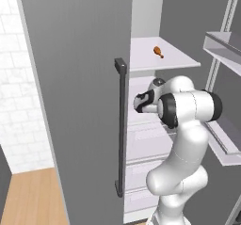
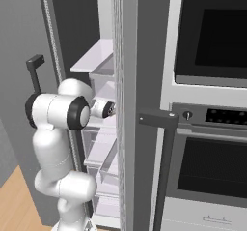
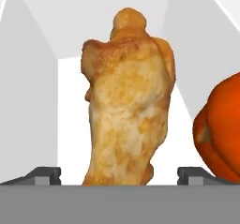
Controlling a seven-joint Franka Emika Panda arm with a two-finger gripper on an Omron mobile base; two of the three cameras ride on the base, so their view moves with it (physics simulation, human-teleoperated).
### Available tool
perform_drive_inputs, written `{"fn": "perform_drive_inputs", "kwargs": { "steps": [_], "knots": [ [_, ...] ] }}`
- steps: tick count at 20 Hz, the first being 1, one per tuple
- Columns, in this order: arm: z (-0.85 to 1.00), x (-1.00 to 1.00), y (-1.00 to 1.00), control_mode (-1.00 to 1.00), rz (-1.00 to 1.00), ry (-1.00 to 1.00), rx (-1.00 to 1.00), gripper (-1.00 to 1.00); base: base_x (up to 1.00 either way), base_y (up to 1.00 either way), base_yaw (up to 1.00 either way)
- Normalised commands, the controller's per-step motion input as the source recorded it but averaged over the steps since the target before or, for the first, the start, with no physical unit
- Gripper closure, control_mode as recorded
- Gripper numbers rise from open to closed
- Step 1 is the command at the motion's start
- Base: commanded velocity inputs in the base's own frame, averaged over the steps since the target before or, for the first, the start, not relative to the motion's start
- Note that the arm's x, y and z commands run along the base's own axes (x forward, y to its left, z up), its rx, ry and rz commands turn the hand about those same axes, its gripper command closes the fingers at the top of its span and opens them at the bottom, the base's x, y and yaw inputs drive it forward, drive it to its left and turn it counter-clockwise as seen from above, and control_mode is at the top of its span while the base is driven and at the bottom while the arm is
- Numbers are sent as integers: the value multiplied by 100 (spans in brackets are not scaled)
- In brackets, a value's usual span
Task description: Place one squash and one chicken drumstick in each tupperware on the nearby counter, to pack two identical lunches.
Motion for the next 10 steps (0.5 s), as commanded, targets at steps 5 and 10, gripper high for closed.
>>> {"fn": "perform_drive_inputs", "kwargs": {
  "steps": [5, 10],
  "knots": [
    [-34, 56, -3, -100, 0, 0, 0, -100, 0, 0, 0],
    [-57, 13, -13, -100, 0, 0, 0, 100, 0, 0, 0]
  ]
}}
